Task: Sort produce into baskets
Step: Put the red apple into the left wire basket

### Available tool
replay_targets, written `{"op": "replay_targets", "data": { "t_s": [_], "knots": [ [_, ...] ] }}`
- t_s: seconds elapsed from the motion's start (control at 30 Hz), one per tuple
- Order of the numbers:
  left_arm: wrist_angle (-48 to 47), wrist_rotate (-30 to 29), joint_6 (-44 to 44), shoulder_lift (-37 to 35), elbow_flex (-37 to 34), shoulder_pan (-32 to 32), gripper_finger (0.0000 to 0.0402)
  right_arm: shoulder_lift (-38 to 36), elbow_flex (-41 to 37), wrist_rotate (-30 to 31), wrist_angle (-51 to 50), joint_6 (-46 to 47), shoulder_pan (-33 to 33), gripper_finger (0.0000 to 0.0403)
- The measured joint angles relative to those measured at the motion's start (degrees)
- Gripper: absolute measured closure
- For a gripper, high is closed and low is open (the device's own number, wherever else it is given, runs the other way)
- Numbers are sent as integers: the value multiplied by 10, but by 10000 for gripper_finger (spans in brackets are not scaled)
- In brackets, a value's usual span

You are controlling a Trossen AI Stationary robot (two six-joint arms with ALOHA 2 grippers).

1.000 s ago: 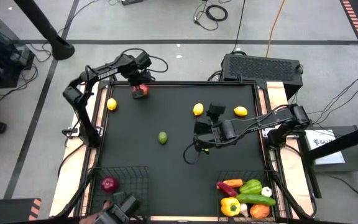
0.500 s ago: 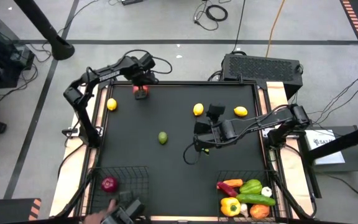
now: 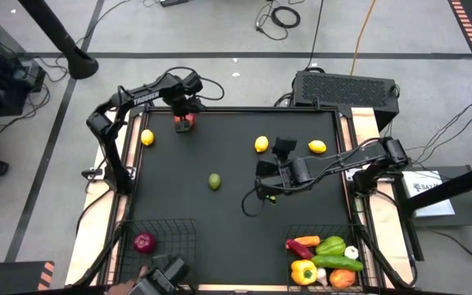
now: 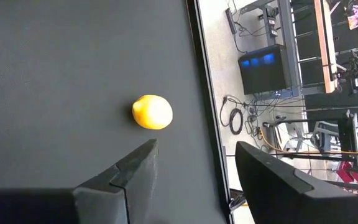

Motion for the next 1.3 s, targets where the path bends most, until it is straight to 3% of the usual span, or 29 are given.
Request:
{"op": "replay_targets", "data": {
  "t_s": [0.13,0.33,0.43,0.63,0.77,1.1,1.2,1.3],
  "knots": [
    [-31,17,-5,0,1,1,98,0,0,0,0,0,0,197],
    [-125,119,-68,-4,1,-17,98,0,0,-14,0,0,0,197],
    [-144,123,-70,-20,3,-34,98,0,0,-15,0,0,0,197],
    [-92,51,-56,-61,3,-53,98,0,0,-15,2,-2,0,197],
    [-83,47,-63,-76,4,-53,98,0,0,-15,3,-2,0,197],
    [-140,26,-207,-85,4,-91,98,0,0,-15,8,-5,0,197],
    [-138,-17,-239,-92,4,-111,98,0,0,-15,29,-22,0,197],
    [-138,-106,-242,-95,4,-124,98,0,0,-17,58,-44,0,197]
  ]
}}
